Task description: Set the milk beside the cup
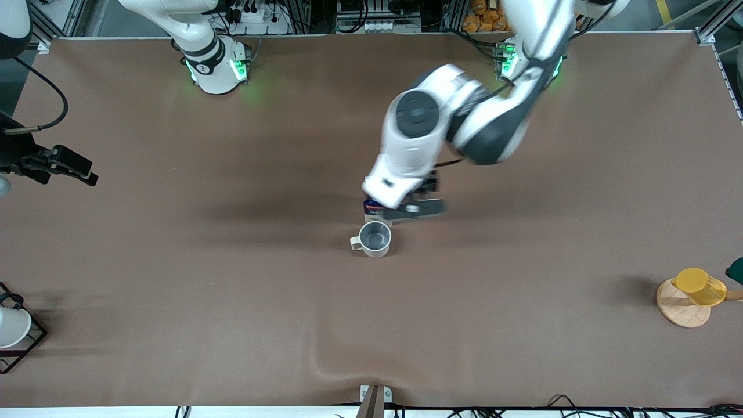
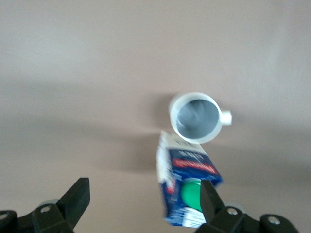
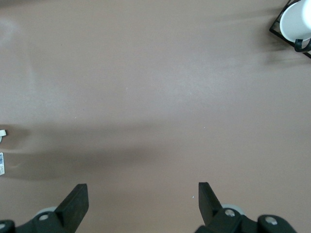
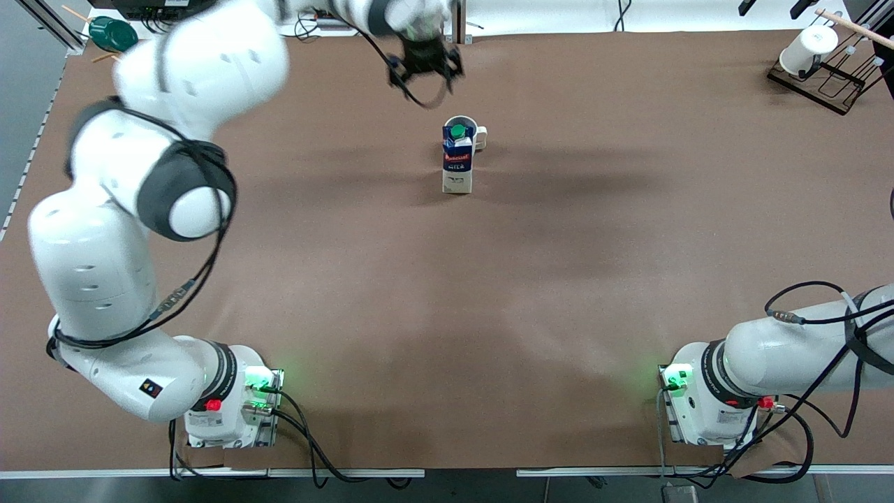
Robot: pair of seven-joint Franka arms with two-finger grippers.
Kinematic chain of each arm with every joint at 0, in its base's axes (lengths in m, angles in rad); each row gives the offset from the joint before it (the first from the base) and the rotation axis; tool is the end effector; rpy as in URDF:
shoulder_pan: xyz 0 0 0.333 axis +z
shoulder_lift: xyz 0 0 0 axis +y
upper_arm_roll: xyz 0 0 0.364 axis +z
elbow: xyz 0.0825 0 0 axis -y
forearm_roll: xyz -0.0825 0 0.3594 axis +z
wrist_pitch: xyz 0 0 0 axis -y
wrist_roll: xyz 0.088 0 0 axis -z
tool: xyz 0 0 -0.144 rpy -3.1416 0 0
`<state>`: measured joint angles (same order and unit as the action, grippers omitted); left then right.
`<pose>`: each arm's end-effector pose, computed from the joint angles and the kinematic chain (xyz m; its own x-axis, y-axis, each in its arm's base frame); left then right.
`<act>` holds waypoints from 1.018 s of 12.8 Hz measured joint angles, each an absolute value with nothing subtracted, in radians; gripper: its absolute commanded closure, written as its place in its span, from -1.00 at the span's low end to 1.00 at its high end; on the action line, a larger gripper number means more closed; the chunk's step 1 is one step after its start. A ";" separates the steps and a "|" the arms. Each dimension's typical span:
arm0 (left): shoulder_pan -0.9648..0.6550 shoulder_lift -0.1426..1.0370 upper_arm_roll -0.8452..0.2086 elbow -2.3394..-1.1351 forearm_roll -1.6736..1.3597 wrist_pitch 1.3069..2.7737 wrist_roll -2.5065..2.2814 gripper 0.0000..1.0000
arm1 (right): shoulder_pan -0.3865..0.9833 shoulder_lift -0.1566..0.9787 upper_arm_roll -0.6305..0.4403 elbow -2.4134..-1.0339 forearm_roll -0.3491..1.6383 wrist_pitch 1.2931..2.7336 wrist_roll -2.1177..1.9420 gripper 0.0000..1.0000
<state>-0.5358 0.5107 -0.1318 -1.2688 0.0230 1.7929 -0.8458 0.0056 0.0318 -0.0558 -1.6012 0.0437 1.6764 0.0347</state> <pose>0.5705 -0.4195 0.4758 0.9818 0.1890 -0.0198 0.1896 -0.9810 0.0407 0.5516 -0.0213 0.6143 0.9951 -0.0892 0.0419 -0.0874 -0.9952 -0.0433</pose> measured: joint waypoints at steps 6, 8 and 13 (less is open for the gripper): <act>-0.221 0.235 -0.131 -1.269 0.023 1.531 -0.574 -1.00 | 0.006 0.032 -0.054 -1.600 0.044 1.660 0.059 -1.00; -0.145 0.177 -0.132 -1.273 0.023 1.470 -0.517 -1.00 | 0.006 0.032 -0.053 -1.600 0.044 1.658 0.060 -1.00; -0.026 0.131 -0.131 -1.289 0.023 1.414 -0.367 -1.00 | 0.006 0.032 -0.053 -1.599 0.043 1.640 0.060 -1.00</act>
<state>-0.0265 0.1306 -0.1308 -1.2886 0.0233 1.4144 -0.3666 0.0056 0.0318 -0.0532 -1.5995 0.0434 1.6404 0.0598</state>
